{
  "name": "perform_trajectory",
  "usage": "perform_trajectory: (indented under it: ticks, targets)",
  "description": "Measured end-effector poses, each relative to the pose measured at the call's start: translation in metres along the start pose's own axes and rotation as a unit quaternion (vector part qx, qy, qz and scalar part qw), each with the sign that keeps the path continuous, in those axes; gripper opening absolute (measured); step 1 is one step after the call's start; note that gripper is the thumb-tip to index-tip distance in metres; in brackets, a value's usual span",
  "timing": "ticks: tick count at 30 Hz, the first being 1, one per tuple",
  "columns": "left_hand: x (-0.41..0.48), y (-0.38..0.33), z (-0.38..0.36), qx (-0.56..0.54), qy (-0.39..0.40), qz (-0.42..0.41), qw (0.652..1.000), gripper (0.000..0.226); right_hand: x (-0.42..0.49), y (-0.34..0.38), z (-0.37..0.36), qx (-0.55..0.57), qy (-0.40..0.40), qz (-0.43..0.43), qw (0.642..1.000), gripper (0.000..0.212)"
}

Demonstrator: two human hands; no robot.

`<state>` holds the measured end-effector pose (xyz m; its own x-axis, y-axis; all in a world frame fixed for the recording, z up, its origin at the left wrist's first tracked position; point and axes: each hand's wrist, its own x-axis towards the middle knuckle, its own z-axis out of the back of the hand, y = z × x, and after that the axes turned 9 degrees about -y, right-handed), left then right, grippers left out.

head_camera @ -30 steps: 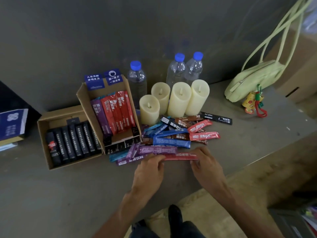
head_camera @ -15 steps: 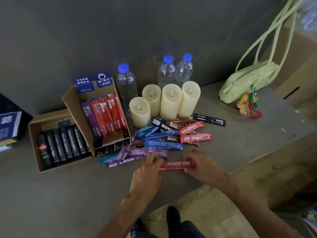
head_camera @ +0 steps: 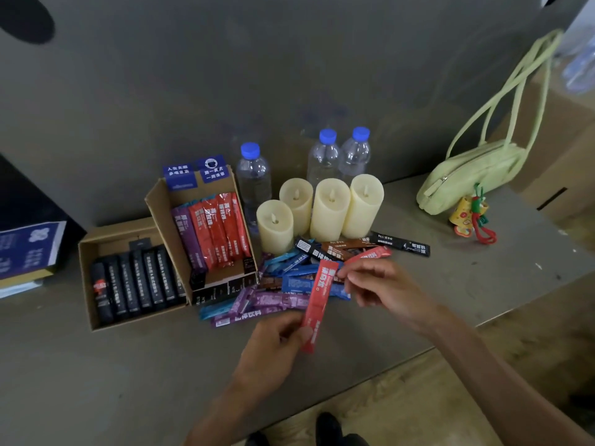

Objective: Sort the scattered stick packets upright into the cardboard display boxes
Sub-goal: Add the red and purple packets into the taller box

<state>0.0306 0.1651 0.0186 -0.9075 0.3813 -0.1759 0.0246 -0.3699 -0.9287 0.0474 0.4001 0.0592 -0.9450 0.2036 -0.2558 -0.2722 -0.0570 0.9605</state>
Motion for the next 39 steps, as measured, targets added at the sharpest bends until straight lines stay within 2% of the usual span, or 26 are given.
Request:
perform_trajectory:
  ticks: [6,11,15,18,22,25,29,39]
  targets:
    - [-0.003,-0.006,0.011,-0.035,-0.018,0.013,0.999,0.021,0.002,0.015,-0.018,-0.004,0.015,-0.019,1.000,0.012]
    - [-0.011,-0.011,0.025,0.003,-0.037,0.009,0.999,0.014,0.005,0.018,-0.053,-0.086,-0.014,0.030,0.996,0.018]
    - [-0.014,-0.018,0.046,0.050,-0.145,-0.014,0.988,0.016,0.012,0.033,-0.082,-0.090,-0.018,0.072,0.993,0.018]
    - [-0.006,-0.019,0.066,0.090,-0.226,-0.026,0.970,0.013,0.025,0.040,-0.104,-0.089,-0.024,0.096,0.991,0.009]
    - [0.028,-0.016,0.088,0.135,-0.284,-0.022,0.949,0.007,0.053,0.025,-0.127,-0.178,-0.053,0.105,0.977,0.013]
    - [0.059,-0.015,0.092,0.176,-0.302,0.019,0.937,0.010,0.067,0.016,-0.143,-0.237,-0.058,0.102,0.964,0.012]
    - [0.090,-0.015,0.087,0.198,-0.309,0.052,0.929,0.014,0.073,0.010,-0.154,-0.253,-0.067,0.104,0.960,0.010]
    - [0.115,-0.003,0.081,0.242,-0.285,0.043,0.927,0.015,0.073,0.007,-0.155,-0.247,-0.073,0.106,0.960,0.007]
